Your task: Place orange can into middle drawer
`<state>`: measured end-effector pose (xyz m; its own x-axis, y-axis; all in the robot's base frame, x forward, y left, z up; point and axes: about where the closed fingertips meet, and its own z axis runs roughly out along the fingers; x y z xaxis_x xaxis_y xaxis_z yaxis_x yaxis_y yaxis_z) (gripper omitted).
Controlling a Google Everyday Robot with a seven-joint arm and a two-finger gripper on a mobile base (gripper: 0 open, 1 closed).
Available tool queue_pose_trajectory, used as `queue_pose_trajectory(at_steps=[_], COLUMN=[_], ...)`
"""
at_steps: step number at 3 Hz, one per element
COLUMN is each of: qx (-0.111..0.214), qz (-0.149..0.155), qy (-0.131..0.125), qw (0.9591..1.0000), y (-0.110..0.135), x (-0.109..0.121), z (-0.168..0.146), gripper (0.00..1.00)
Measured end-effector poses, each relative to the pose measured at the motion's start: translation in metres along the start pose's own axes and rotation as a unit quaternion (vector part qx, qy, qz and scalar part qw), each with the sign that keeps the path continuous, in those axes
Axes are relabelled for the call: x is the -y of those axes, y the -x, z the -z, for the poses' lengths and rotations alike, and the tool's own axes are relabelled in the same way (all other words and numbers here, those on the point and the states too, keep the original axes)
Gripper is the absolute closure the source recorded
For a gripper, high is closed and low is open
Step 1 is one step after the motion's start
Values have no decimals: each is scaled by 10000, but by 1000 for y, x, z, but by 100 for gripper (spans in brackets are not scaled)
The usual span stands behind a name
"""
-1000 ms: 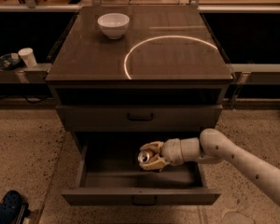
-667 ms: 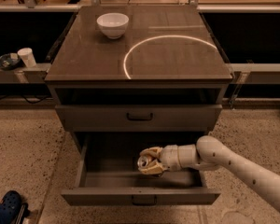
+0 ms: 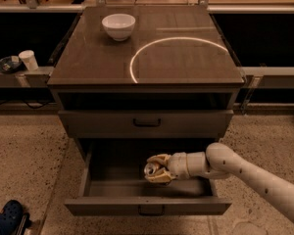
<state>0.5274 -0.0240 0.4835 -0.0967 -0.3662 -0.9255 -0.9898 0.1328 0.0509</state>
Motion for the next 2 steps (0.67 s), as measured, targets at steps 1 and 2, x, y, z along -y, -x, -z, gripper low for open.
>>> queue_pose_trajectory(at_steps=[1,2], qx=[0,0], qz=[0,0], qy=[0,1], qw=[10000,10000], y=[0,0], x=[0,0], z=[0,0], gripper=[0,0])
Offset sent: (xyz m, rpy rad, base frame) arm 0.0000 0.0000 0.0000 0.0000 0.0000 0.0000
